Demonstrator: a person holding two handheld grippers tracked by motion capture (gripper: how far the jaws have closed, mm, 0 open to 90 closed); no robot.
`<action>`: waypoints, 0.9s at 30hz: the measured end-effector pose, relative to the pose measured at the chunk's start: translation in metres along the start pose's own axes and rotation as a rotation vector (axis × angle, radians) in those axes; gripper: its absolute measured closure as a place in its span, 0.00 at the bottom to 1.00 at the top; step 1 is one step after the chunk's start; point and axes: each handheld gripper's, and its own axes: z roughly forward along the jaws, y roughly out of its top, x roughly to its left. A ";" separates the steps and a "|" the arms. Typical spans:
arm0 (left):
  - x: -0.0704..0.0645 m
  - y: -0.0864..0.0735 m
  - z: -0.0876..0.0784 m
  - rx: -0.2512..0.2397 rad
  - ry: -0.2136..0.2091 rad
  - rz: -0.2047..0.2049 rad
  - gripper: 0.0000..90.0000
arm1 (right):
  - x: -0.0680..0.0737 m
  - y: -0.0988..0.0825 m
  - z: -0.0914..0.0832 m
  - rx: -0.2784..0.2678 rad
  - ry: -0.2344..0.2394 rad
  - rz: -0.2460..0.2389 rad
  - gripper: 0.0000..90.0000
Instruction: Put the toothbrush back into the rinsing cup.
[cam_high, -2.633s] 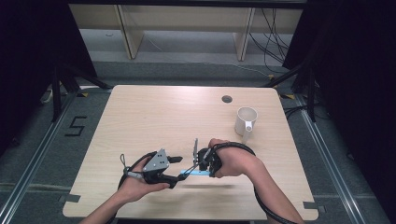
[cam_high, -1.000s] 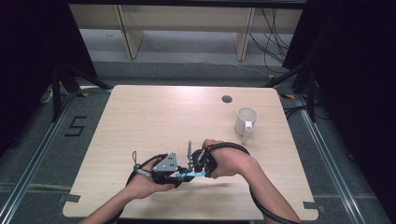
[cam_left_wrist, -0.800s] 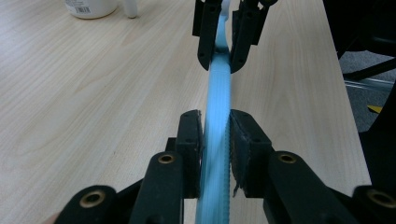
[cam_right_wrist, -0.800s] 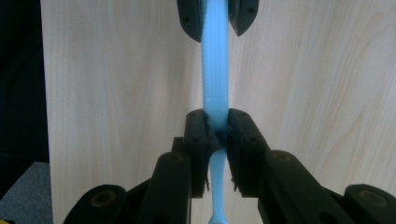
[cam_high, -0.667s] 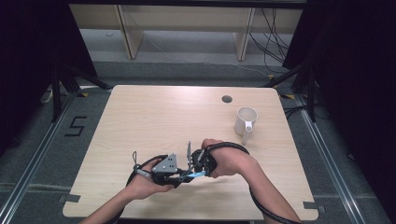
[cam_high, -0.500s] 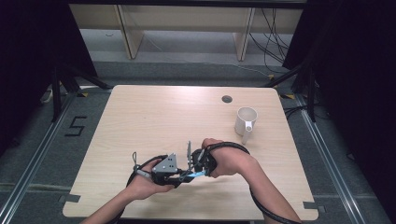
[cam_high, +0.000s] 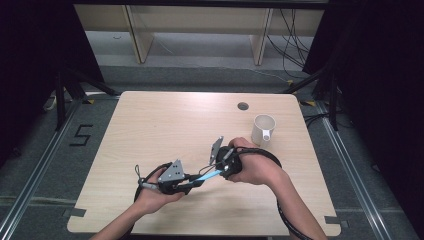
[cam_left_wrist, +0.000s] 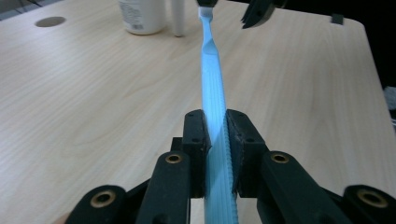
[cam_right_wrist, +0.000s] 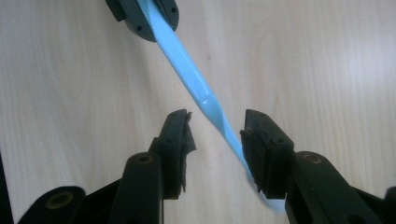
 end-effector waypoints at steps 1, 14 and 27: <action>0.001 0.000 0.000 -0.010 0.014 -0.005 0.87 | -0.001 -0.002 -0.001 -0.021 -0.005 0.015 0.67; 0.005 0.002 -0.009 -0.114 0.159 -0.030 0.87 | -0.008 -0.026 0.009 -0.281 -0.003 0.374 0.64; 0.007 0.003 -0.015 -0.191 0.217 -0.044 0.87 | -0.005 -0.027 0.023 -0.393 -0.004 0.458 0.63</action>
